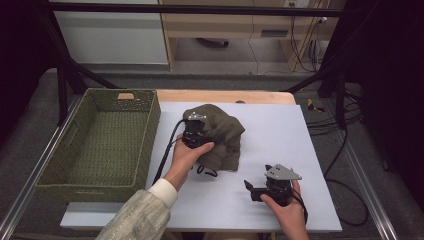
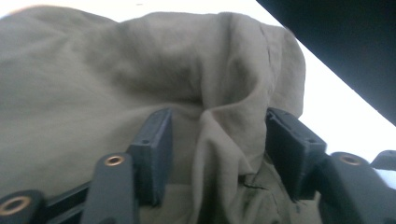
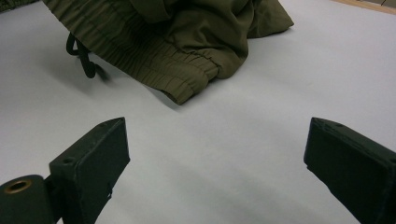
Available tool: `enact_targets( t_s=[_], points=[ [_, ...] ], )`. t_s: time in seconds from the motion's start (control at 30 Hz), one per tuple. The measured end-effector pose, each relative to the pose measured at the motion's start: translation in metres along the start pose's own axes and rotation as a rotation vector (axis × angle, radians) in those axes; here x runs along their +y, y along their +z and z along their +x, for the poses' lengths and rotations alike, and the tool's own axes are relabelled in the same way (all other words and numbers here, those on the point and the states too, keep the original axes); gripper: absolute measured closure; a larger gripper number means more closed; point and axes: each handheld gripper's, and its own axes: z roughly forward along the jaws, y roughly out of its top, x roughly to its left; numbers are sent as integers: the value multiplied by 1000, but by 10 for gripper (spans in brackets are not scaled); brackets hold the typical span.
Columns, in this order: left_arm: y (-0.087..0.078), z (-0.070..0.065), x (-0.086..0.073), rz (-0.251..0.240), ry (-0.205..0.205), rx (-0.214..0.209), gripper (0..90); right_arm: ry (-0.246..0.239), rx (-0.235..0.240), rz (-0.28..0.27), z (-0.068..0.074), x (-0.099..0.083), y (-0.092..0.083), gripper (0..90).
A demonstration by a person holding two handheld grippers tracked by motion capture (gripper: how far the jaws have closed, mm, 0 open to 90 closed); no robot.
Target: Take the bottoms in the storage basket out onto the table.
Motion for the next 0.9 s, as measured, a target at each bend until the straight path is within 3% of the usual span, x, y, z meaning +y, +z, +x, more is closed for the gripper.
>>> enact_targets(
  t_s=[0.1,0.47,0.9],
  points=[
    [-8,-2,5,-12,34,15,353,-5,-1,0,1,0,0,70],
    [-16,-2,10,-32,46,19,220,-2,-2,5,1,0,1,70],
    [-20,-4,11,-51,75,15,159,-1,-4,8,1,0,0,69]
  ],
)
